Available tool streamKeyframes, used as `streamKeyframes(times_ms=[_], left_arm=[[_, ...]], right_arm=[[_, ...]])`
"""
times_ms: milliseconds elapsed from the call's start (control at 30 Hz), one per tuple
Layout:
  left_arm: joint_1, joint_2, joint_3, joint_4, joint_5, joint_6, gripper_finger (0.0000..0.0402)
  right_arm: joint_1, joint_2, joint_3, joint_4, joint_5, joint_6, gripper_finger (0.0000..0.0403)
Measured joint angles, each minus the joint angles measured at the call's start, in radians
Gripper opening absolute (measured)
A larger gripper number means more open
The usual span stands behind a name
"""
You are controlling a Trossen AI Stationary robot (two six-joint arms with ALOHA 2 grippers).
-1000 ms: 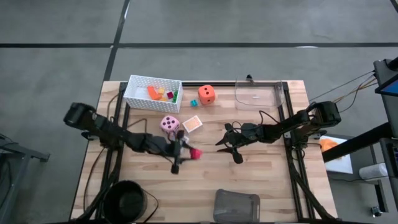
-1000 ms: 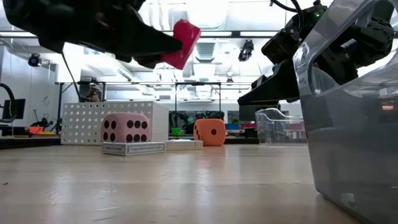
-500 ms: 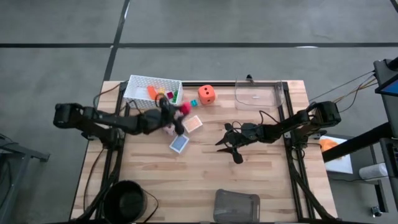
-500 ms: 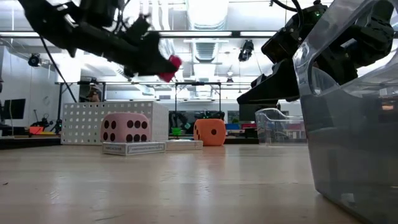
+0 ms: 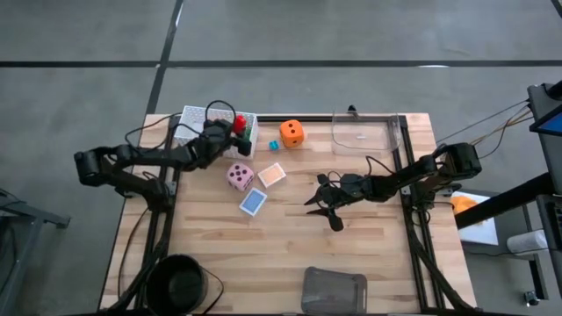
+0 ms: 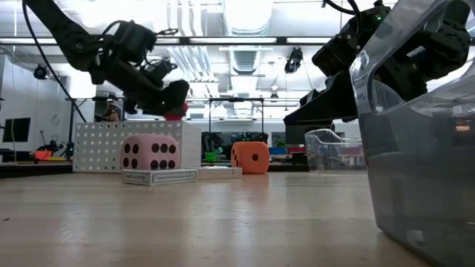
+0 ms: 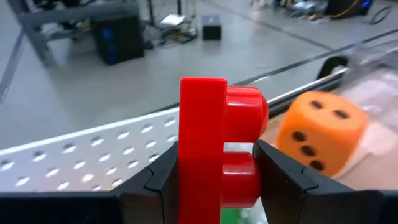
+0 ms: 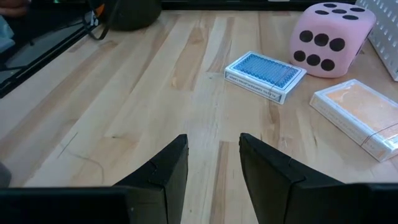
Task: Pick & Place Toys
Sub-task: Put the large red game piece into the white bin, then put the orange dice into the transparent bin
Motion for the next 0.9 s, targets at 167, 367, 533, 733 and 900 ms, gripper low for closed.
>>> streamKeyframes(times_ms=[167, 367, 533, 733, 900], left_arm=[[0.028, 0.0, 0.0, -0.044, 0.0, -0.048, 0.0205], [0.027, 0.0, 0.0, -0.052, 0.0, -0.05, 0.0292], [0.023, -0.002, 0.0, -0.052, 0.002, -0.05, 0.0309], [-0.008, -0.043, 0.0, 0.022, 0.082, -0.002, 0.0311], [-0.08, -0.075, 0.0, 0.095, 0.157, 0.079, 0.0312]], right_arm=[[0.0, 0.0, 0.0, 0.0, 0.0, 0.0, 0.0144], [0.0, 0.0, 0.0, 0.0, 0.0, 0.0, 0.0144], [0.0, 0.0, 0.0, 0.0, 0.0, 0.0, 0.0144], [0.0, 0.0, 0.0, 0.0, 0.002, -0.006, 0.0144], [0.0, 0.0, 0.0, 0.037, 0.029, -0.024, 0.0144]])
